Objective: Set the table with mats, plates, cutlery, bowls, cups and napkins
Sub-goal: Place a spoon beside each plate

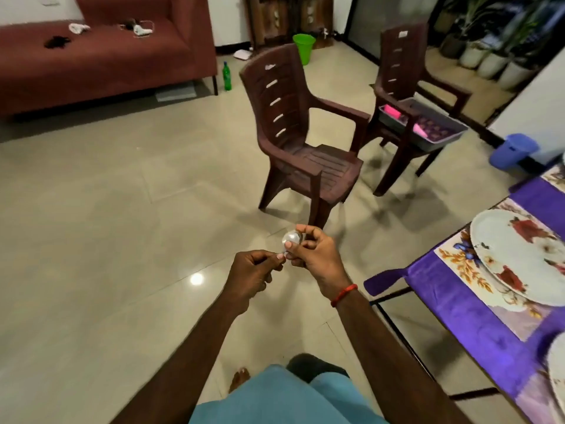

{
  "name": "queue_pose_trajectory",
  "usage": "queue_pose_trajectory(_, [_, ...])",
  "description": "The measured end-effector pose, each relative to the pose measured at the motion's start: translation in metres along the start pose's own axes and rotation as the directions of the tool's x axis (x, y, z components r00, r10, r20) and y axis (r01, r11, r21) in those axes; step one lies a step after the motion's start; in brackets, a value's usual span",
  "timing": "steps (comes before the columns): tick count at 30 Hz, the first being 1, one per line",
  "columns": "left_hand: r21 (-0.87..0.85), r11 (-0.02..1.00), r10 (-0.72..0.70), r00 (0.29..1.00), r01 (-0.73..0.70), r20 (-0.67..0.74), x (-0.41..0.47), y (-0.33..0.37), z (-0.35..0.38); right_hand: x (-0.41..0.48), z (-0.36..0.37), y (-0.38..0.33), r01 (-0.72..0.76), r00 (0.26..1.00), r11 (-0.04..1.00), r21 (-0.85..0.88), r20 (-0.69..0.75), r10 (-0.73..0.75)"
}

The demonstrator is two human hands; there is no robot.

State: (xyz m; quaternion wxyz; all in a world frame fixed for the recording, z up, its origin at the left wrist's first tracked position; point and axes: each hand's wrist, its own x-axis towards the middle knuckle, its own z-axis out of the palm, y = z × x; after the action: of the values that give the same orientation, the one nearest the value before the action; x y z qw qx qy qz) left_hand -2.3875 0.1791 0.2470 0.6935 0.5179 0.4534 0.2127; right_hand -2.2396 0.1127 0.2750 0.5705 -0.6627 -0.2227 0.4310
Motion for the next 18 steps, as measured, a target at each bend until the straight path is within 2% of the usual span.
queue_pose_trajectory(5, [0.138, 0.986, 0.074, 0.985, -0.095, 0.153, 0.045, 0.024, 0.011, 0.021, -0.023, -0.013, 0.013, 0.991, 1.0, 0.028, -0.13, -0.009])
queue_pose_trajectory(11, [0.18, 0.979, 0.045, 0.957, -0.1, 0.285, 0.104, 0.042, 0.048, 0.062, -0.058, -0.019, 0.039, 0.962, 0.996, 0.074, -0.271, -0.018])
queue_pose_trajectory(18, [0.319, 0.926, 0.054, 0.906, -0.203, 0.419, 0.178, 0.075, 0.088, 0.119, -0.107, -0.034, 0.053, 0.912, 0.974, 0.222, -0.407, 0.043])
